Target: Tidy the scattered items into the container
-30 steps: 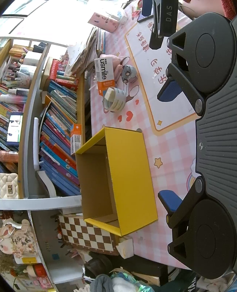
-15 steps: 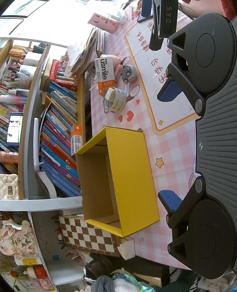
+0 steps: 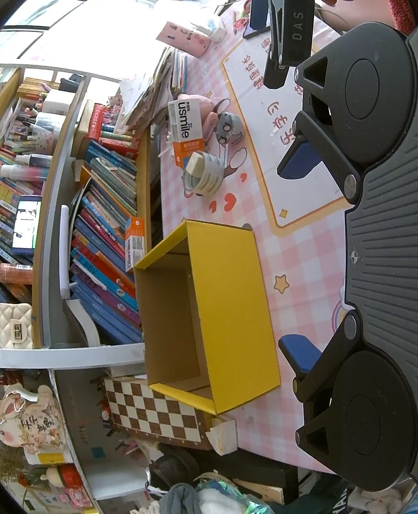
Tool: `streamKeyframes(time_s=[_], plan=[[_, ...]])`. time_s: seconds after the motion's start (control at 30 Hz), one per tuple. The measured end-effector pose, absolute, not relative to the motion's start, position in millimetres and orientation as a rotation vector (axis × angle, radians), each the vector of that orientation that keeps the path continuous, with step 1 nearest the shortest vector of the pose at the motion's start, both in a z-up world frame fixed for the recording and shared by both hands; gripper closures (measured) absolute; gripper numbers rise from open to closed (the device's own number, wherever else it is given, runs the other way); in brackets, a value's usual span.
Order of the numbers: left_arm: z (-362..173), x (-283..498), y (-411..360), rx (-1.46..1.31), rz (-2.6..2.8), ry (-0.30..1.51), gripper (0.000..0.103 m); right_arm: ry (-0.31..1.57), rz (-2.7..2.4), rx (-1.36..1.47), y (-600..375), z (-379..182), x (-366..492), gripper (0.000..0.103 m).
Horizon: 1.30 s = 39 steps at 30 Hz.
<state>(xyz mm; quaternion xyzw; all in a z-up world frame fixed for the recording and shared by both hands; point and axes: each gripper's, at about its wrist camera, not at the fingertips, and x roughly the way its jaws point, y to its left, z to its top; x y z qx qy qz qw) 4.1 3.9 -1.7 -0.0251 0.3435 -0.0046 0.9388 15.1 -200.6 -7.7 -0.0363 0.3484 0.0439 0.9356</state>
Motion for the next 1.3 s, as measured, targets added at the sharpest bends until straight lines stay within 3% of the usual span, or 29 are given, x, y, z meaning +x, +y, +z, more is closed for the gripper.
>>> streamKeyframes(time_s=[1.3], plan=[[-3.3,4.5,6.1,-0.055,-0.011,0.712,0.0,0.723,0.097,-0.076,-199.0,-10.9,17.6,0.0]])
